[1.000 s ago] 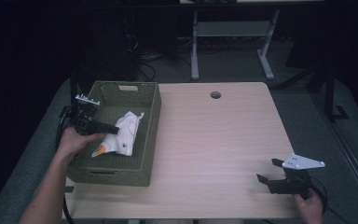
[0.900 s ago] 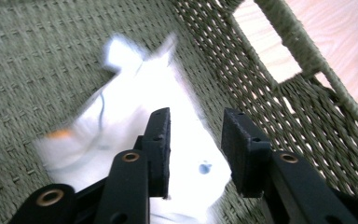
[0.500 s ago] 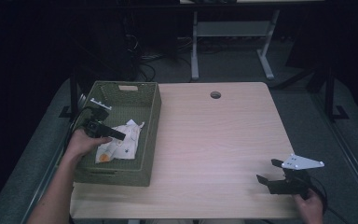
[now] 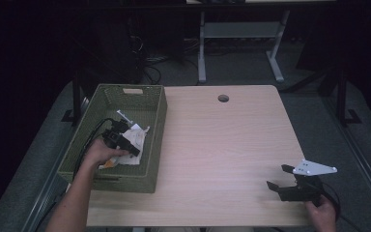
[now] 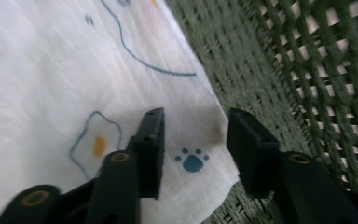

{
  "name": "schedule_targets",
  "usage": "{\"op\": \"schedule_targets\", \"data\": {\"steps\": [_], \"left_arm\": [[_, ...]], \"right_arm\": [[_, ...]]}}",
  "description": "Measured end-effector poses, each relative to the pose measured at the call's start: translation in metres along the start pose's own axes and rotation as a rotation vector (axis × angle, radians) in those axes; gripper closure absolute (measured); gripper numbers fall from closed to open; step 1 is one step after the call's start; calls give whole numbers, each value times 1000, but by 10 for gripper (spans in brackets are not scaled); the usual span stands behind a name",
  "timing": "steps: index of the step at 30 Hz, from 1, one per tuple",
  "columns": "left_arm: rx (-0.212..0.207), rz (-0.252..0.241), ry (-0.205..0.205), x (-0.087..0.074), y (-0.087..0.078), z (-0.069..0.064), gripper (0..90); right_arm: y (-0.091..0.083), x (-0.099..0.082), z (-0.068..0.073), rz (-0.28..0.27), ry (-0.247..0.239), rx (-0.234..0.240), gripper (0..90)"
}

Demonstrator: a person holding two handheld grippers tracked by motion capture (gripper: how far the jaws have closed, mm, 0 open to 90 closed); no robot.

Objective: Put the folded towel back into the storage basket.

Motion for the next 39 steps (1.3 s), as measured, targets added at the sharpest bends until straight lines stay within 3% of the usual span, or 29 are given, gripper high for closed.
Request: {"op": "schedule_targets", "data": {"steps": [5,6,8,10,14,18,20,23,25,28,30,32,34,39], "left_arm": [[86,41,57,5,5,-10,546],[126,51,75,6,5,-13,573],[149,53,85,7,6,-15,689],[137,50,89,6,7,-15,814],[121,40,81,6,2,-16,872],[60,21,72,4,-4,-18,874],[-15,51,74,1,-3,-21,870],[-26,82,73,-1,-2,-19,751],[-39,61,46,-2,-5,-15,702],[-41,-5,6,-2,-15,-8,728],[-24,-42,-8,-1,-21,-3,777],[28,-77,-30,0,-26,4,818],[59,-79,-59,1,-25,10,839],[120,-12,-71,2,-12,17,830]], "right_arm": [[0,1,0,-3,-3,3,137],[0,1,0,-4,-4,3,137],[-1,1,0,-6,-5,2,137],[-2,1,0,-10,-4,1,137],[-3,0,-1,-12,-3,0,137],[-2,0,-2,-10,-4,2,137],[-2,0,-2,-10,-7,3,137],[-1,0,-2,-6,-6,3,137],[-1,0,-2,-2,-6,2,137],[-1,0,-2,-2,-7,2,137],[-1,0,-2,-2,-6,2,137],[0,0,-2,-2,-4,1,137],[0,0,-3,-2,-8,2,137],[1,-1,-4,4,-2,2,137]]}}
Point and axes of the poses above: each handheld gripper's, and its own axes: y roughly forward along the jaws, x roughly out of its top, z roughly to its left, the point moved 2 cm from there along y, roughly forward along the jaws, and after that the axes turned 4 degrees about -y, right-handed, at the moved point
